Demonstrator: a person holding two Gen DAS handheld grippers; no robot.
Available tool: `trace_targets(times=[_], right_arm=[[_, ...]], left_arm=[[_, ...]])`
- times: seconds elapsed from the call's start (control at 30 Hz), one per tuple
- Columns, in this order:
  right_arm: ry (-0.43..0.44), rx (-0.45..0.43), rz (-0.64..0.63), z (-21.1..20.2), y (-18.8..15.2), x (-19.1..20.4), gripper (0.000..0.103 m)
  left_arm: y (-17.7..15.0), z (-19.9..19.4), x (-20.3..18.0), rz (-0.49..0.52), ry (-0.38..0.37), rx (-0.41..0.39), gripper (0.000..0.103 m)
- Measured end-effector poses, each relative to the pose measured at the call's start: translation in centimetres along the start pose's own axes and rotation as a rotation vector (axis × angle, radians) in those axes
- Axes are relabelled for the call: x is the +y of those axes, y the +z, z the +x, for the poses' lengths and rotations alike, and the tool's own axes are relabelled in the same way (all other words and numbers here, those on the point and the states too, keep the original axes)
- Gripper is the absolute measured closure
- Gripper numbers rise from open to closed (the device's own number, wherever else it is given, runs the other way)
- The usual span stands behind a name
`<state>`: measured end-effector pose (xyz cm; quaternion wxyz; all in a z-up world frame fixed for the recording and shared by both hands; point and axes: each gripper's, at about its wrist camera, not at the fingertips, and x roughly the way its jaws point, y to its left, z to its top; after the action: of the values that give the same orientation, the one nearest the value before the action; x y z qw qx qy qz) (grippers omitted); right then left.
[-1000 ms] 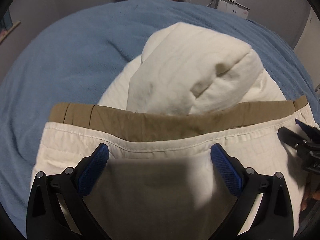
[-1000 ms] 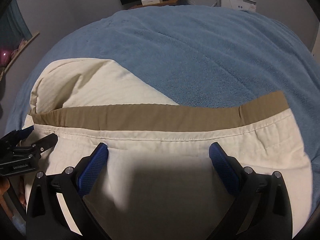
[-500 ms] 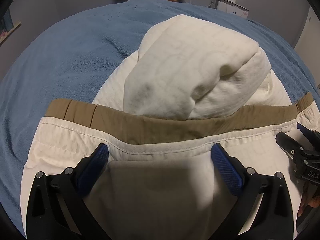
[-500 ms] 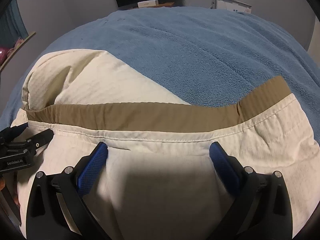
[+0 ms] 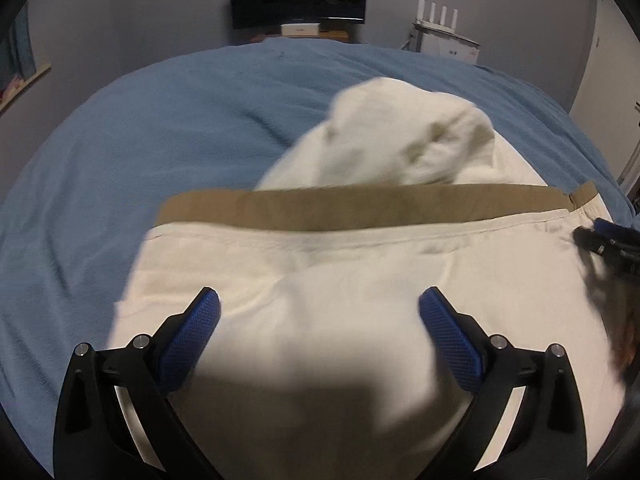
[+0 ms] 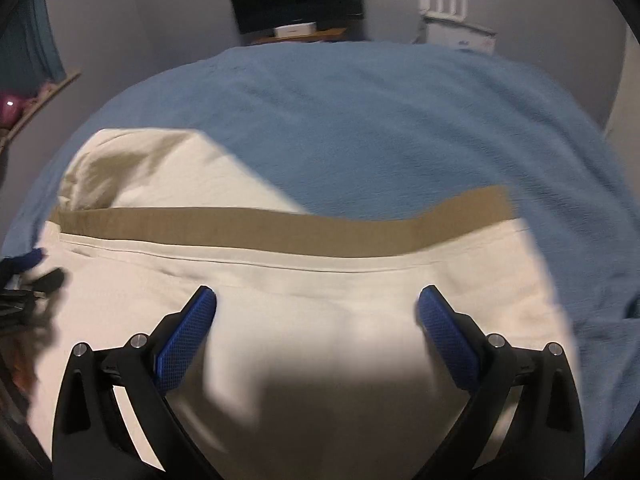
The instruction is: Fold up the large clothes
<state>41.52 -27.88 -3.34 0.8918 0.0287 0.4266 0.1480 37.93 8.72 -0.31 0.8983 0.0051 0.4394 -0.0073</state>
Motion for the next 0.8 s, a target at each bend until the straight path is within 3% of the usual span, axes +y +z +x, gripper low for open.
trace_targets(times=[0.13, 0.2, 0.33, 0.67, 0.73, 0.8], right_arm=[[-0.109, 0.070, 0.088, 1.0, -0.3, -4.9, 0.008], [-0.054, 0.081, 0.131, 1.8, -0.8, -6.3, 0.008], [-0.093, 0.065, 0.123, 2.8, -1.0, -6.0, 0.008], [-0.050, 0.027, 0.176, 2.9, -1.3, -7.2, 0.008], [-0.085, 0.033, 0.162, 2.2, -1.4, -6.6, 0.008], [-0.178, 0.009, 0.105, 0.0, -1.8, -5.0, 0.008]], left_arm=[[-0.1, 1.1, 4.9, -0.168, -0.004, 0.054, 0.005], [-0.2, 2.4, 6.2, -0.211, -0.010, 0.087, 0.006], [-0.2, 3.3, 4.5, -0.103, 0.101, 0.080, 0.005], [-0.5, 3.7, 4.7, -0.100, 0.104, 0.060, 0.005], [-0.8, 3.0, 4.8, -0.093, 0.122, 0.044, 0.005], [-1.1, 1.7, 4.6, -0.084, 0.144, 0.023, 0.007]])
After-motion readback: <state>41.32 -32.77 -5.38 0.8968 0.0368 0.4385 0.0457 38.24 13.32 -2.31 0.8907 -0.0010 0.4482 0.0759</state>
